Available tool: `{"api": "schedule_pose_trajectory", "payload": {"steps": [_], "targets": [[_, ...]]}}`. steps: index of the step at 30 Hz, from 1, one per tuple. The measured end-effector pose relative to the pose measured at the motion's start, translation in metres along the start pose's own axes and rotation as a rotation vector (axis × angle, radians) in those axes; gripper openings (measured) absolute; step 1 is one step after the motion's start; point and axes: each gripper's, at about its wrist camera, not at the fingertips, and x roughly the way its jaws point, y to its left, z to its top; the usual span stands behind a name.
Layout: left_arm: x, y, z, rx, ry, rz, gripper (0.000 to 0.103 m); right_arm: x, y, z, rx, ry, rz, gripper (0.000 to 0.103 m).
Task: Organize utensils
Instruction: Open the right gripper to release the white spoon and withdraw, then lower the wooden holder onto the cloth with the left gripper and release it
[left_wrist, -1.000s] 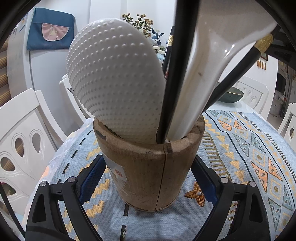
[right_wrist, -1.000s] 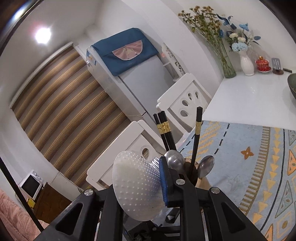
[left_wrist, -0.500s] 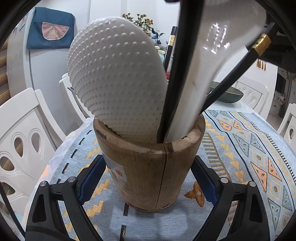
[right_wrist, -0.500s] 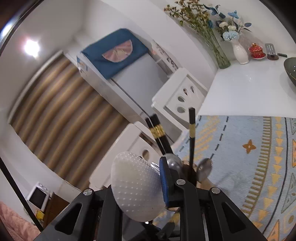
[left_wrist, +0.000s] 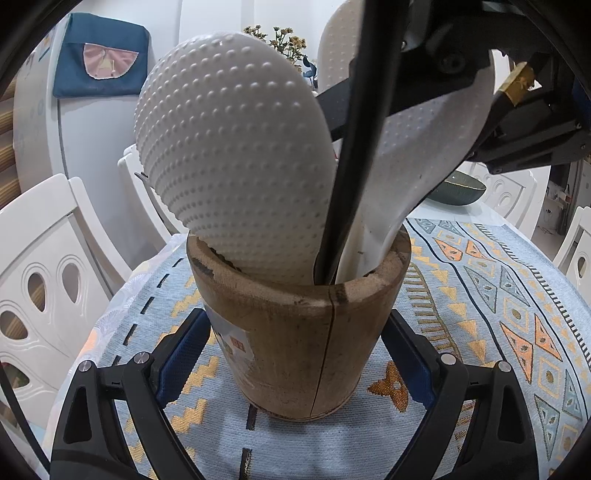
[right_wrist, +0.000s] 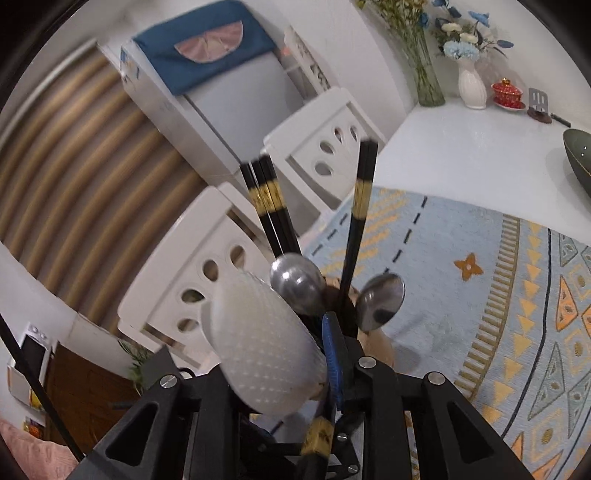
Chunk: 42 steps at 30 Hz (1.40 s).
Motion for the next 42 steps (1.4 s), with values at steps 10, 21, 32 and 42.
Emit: {"api": "schedule_pose_trajectory", "payload": {"steps": [10, 21, 32, 42], "targets": [[0.001, 0.000, 0.000, 0.000, 0.000, -0.001, 0.094, -0.030, -0.004, 0.008, 0.074, -0.138, 0.149, 0.056], [-0.006, 0.009, 0.004, 0.004, 0.100, -0.020, 0.094, -0.014, -0.021, 0.000, 0.139, 0.001, 0.013, 0.068], [-0.066, 0.030, 0.062, -0.010, 0.229, -0.009, 0.094, -0.071, -0.027, -0.008, 0.233, -0.072, 0.048, 0.090], [-0.079, 0.022, 0.119, 0.078, 0.533, -0.022, 0.102, -0.067, -0.038, -0.050, 0.366, 0.134, -0.110, 0.103]]}}
